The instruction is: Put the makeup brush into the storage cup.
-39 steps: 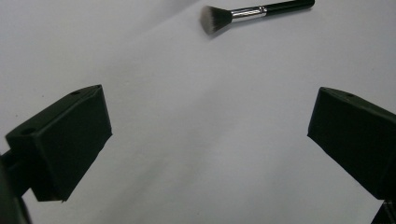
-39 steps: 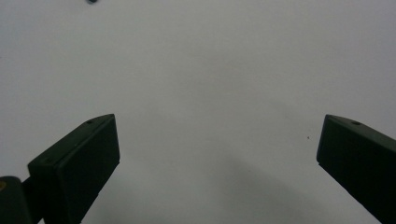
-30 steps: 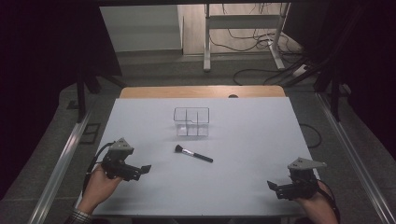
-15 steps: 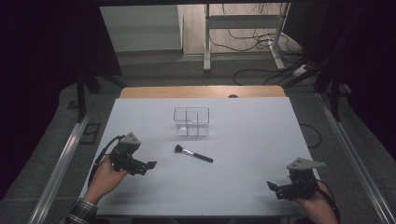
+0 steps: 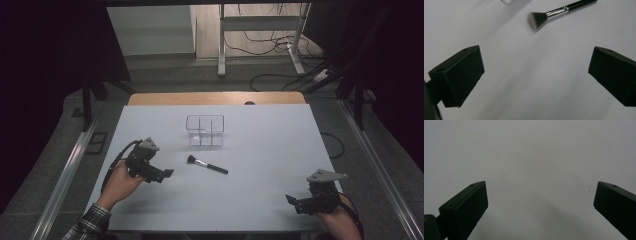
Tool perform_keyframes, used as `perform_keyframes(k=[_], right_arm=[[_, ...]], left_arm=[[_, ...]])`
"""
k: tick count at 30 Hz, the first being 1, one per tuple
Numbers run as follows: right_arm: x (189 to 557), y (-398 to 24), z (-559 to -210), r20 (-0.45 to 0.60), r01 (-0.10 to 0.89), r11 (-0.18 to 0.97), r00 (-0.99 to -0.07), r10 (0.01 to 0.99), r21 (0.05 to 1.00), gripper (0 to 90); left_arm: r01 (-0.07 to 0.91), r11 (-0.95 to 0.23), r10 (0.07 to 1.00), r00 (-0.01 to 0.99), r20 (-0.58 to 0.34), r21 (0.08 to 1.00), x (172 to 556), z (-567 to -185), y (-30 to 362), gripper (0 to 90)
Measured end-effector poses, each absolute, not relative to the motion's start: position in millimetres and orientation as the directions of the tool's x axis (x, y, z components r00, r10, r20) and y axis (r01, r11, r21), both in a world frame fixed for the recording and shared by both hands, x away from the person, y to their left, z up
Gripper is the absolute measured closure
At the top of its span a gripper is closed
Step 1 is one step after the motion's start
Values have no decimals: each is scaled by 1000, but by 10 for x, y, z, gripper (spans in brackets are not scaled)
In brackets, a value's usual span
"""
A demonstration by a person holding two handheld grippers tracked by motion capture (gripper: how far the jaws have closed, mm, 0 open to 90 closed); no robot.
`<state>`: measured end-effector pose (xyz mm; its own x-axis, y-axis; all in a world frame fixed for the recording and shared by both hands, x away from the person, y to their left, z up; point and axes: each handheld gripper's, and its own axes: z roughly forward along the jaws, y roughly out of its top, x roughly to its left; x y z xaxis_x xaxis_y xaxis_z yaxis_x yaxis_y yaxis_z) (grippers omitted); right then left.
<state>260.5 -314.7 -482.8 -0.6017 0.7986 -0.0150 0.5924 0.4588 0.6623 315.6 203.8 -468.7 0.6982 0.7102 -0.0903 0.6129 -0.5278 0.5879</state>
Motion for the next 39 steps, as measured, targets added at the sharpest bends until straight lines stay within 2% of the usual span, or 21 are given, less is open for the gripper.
perform_keyframes(k=[39], right_arm=[[2598,-3140,-4843,-12,597,471,-611,792,650,0]], left_arm=[[559,-614,634,770,-74,558,3476,-4720,1519,4]])
